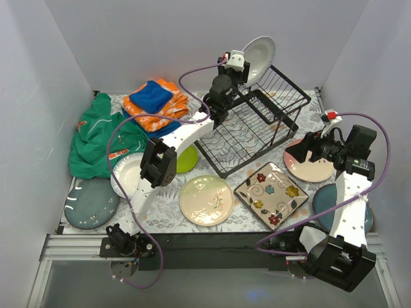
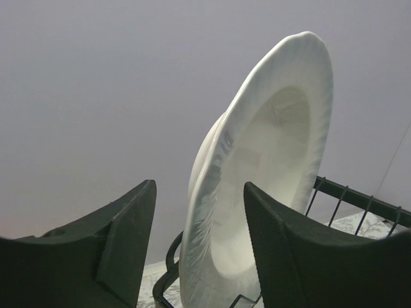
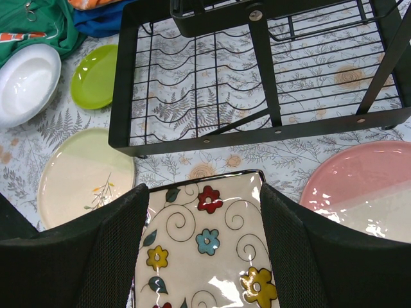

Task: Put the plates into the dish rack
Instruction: Insert the plate into the dish rack, then grab a plate with the right arm

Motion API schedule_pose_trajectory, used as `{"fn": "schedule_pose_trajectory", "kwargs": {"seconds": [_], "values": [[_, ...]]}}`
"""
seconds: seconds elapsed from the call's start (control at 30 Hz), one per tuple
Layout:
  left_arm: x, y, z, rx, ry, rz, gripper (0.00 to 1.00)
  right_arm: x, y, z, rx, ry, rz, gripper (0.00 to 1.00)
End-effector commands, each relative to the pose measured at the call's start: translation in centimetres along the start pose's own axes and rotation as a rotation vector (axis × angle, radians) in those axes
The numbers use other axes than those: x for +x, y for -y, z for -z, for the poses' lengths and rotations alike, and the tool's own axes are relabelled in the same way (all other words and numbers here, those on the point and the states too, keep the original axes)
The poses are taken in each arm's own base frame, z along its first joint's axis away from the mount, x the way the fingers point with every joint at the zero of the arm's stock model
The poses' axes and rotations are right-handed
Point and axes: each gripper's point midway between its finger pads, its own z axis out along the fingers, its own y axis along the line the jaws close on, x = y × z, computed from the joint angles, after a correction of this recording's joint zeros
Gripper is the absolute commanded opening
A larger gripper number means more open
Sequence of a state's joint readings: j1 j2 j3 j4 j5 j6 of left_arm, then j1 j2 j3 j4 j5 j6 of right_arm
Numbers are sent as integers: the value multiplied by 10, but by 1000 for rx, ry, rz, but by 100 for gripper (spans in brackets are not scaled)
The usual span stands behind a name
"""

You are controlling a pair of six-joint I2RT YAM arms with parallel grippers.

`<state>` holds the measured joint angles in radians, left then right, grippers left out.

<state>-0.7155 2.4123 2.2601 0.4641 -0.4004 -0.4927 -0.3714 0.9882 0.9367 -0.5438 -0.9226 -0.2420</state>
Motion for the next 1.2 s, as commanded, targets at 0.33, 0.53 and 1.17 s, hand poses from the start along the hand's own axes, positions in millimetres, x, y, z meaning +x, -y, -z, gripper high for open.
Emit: {"fn": "schedule_pose_trajectory", "kwargs": {"seconds": [0.33, 0.53, 1.17], "values": [[-135, -26, 6, -31, 179, 82, 70, -10, -2, 2, -8, 28, 38, 76], [-160, -30, 18, -12, 172, 96, 71, -17, -1, 6, 11, 21, 64, 76], [-150, -52, 217, 218, -255, 378, 78, 28, -32, 8, -156, -229, 179, 79]]}}
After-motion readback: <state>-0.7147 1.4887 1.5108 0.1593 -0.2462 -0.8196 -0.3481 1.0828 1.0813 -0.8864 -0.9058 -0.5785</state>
